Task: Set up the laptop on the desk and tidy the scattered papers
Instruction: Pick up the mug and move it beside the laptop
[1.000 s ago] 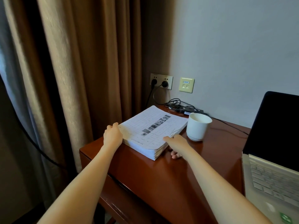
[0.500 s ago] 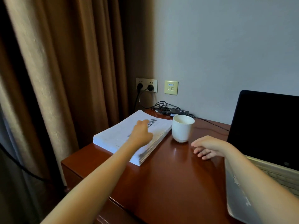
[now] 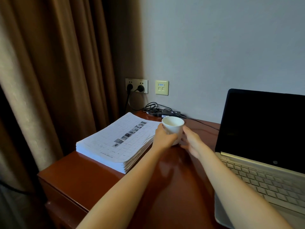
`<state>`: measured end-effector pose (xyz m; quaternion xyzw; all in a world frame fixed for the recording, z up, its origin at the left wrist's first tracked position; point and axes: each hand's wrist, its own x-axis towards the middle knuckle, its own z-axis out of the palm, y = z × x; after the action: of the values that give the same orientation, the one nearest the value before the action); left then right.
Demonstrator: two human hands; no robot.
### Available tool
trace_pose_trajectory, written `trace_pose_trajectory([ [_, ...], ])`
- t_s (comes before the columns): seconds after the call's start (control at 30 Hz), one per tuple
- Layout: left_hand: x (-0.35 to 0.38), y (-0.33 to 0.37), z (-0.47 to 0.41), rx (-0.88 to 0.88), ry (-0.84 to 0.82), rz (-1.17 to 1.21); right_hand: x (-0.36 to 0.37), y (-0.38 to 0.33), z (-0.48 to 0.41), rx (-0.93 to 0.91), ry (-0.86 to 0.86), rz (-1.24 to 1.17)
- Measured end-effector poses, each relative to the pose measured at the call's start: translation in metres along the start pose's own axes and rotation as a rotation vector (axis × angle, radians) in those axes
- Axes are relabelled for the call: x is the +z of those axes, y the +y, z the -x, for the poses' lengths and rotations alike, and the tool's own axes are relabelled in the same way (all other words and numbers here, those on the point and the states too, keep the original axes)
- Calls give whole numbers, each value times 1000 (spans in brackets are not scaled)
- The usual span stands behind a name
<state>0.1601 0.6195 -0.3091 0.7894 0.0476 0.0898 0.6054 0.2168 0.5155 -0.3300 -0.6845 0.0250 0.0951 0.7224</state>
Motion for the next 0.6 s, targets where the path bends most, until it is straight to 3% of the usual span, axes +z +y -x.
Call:
trace_pose_trajectory([
  [0.27, 1, -9, -8, -10, -28, 18, -14, 3, 6, -27, 86, 99],
  [0.4, 6, -16, -7, 40, -40, 50, -19, 4, 16, 11, 58, -30],
  [0.6, 19, -21, 2, 51, 104, 73, -23, 7, 34, 95, 27, -66],
])
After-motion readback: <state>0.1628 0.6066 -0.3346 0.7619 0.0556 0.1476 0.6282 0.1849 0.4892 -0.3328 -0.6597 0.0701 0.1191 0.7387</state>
